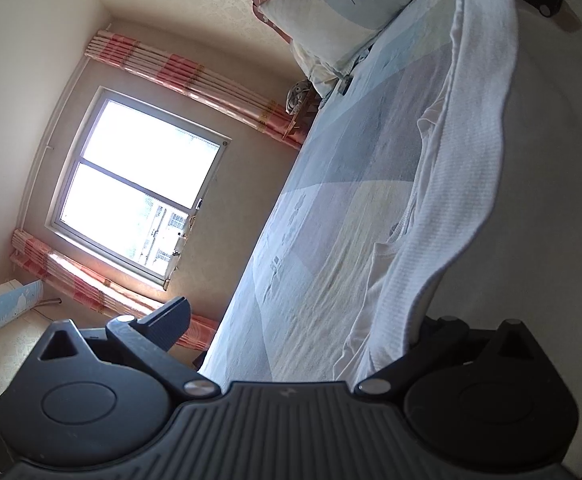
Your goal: Fold clothes
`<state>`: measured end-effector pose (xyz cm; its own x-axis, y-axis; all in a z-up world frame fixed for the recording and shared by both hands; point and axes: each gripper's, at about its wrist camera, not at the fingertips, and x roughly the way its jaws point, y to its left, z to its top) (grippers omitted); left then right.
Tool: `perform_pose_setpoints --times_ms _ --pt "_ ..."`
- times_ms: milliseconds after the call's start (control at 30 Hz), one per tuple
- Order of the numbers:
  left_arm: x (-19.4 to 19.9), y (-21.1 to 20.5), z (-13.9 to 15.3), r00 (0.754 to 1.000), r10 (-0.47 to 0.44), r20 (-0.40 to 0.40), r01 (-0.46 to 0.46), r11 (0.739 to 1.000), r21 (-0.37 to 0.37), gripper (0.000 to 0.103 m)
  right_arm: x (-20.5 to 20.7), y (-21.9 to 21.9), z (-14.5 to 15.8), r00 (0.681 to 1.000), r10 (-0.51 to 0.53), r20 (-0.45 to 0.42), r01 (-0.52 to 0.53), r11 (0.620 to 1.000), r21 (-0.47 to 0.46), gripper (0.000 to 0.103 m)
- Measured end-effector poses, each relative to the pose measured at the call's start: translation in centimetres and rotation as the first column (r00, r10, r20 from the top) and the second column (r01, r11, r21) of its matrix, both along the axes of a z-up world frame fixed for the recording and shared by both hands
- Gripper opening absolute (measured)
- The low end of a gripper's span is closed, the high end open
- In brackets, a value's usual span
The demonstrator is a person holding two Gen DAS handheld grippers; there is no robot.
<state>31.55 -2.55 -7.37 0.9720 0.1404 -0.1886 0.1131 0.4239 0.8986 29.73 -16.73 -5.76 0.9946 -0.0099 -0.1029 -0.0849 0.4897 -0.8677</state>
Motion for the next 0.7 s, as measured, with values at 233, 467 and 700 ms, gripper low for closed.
perform_pose_setpoints --times_ms 233,467,700 --pt "3.2 0.7 -0.9 1.000 -0.009 -0.025 0.009 1.000 -0.018 0.103 5.2 0.3 0.0 1.000 0.003 -0.029 -0.003 1.000 0.011 0.103" --pt "5.8 2.3 -2.3 0.977 -0.023 -0.213 0.000 0.994 -0.108 0.102 10.1 0.5 -1.6 0.970 0.034 -0.239 -0.017 0.997 0.069 0.103" --pt "5.2 5.6 1.0 0.916 -0.100 -0.389 -0.031 0.948 -0.318 0.102 10.4 -2.4 0.6 0.848 0.151 -0.508 0.017 0.950 0.311 0.103"
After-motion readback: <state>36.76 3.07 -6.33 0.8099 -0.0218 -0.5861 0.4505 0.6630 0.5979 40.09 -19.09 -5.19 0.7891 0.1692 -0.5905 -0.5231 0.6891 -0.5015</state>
